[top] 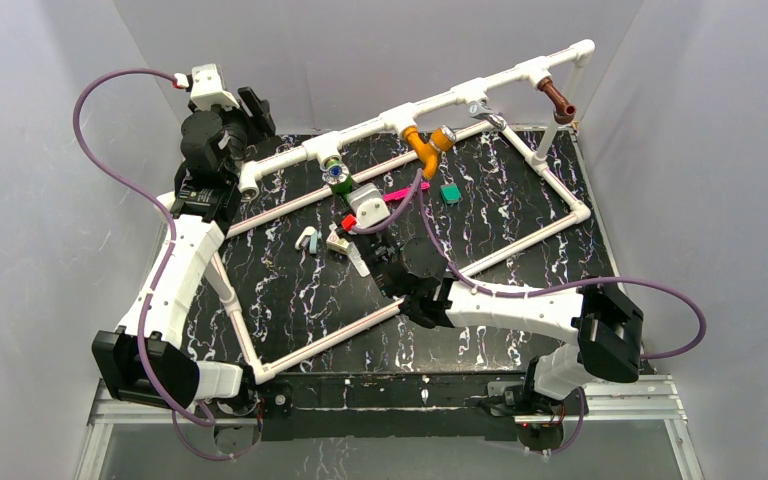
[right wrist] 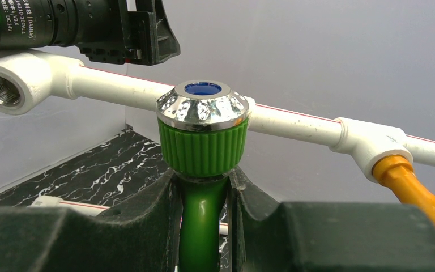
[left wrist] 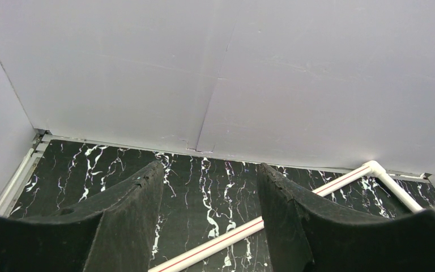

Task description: Install the water faucets

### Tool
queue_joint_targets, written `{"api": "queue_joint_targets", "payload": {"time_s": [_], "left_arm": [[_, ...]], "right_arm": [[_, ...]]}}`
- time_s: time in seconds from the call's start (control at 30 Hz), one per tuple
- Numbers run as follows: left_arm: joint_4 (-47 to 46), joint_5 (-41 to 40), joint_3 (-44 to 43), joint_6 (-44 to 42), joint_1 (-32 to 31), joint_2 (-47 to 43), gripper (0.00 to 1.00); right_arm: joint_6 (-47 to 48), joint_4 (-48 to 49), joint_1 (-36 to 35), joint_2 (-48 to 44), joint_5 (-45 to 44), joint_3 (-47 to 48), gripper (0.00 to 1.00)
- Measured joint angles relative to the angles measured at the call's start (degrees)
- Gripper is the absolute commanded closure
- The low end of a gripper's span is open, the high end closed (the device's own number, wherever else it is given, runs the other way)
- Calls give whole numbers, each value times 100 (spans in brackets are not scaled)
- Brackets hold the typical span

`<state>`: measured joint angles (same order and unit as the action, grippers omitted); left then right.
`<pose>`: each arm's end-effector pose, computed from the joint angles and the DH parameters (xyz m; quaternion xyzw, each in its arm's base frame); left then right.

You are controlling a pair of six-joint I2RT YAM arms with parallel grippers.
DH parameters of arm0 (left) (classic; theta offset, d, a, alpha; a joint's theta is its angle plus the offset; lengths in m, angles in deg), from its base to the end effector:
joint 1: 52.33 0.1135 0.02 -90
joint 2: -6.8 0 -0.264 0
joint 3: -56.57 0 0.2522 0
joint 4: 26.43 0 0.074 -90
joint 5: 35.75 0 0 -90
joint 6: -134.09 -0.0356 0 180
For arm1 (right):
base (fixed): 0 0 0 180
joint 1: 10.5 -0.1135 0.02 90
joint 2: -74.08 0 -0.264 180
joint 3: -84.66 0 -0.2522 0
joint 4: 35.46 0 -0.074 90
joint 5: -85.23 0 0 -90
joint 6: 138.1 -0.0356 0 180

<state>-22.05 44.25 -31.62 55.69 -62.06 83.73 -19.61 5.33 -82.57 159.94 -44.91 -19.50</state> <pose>0.3124 -0.0473 0.4330 -0.0760 0.6597 -0.0811 0.7432 0.1254 0.3129 0.3847 -0.1664 0.5261 0.1456 0.8212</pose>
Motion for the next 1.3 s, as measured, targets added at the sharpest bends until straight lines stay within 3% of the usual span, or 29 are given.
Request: {"api": "queue_joint_targets", "payload": {"time_s": [0.4,1.3], "left_arm": [[-26,0,0,-2,11,9,42],[-26,42,0,2,9,11,42]], "right_arm": [[-446,2,-22,68,-275,114,99],[-2979,-92,-114,120,-1287,286,99]]}}
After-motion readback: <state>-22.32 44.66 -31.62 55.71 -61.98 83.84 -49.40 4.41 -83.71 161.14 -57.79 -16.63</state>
